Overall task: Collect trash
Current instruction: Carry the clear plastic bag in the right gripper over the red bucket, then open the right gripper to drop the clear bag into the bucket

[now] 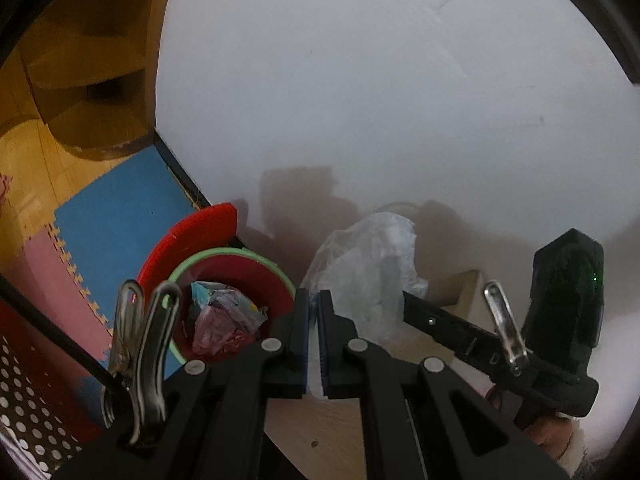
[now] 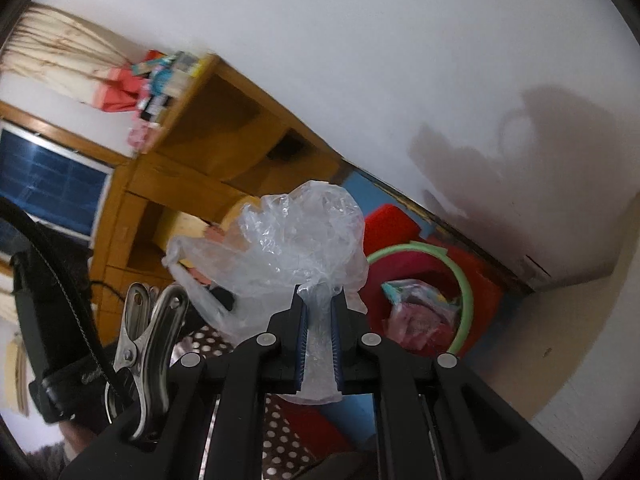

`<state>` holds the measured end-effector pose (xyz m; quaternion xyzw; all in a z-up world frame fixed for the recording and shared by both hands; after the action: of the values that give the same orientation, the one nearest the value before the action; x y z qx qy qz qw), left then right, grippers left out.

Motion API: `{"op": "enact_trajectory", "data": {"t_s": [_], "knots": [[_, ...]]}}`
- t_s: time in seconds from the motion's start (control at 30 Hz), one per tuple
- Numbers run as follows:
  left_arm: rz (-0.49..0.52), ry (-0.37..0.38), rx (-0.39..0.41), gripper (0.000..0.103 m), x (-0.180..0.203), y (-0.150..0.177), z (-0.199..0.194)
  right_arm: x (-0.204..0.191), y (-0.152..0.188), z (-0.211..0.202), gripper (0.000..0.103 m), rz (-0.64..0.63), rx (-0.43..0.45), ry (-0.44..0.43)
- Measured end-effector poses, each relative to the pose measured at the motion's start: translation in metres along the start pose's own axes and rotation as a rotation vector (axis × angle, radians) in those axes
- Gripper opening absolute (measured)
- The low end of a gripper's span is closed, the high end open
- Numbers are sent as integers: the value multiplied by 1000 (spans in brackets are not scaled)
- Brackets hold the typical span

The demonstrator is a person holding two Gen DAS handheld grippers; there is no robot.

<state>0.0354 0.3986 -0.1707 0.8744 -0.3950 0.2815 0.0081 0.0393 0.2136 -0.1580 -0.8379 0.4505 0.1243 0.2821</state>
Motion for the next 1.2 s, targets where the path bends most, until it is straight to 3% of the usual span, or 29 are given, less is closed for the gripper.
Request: {"op": "enact_trajectory", "data": {"t_s": [0.2,0.43,0.8,1.2], "knots": [[-39,-1,-24,3,-22,-5,25,13,2,33,11,23,-62,31],[-61,-52,-50,3,-44,-3,53,19,3,67,11,26,-140,58],[-112,-118,-153,3,-98,12,143,61,21,159,11,89,-320,127],[-145,-202,-169,3,-155,16,216,86,39,254,12,-11,-500,206]]}}
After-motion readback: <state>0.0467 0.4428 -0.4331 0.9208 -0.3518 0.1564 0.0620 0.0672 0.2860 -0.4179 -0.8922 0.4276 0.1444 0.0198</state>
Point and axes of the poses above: each gripper's, at about its wrist camera, not at the fingertips, and z roughly the way its jaws point, x to its right, y to its underside, the point moved 6 cm from there along z, roughly the way its jaws point, and after that the axes turned 6 degrees about -z, right-handed, at the moved point
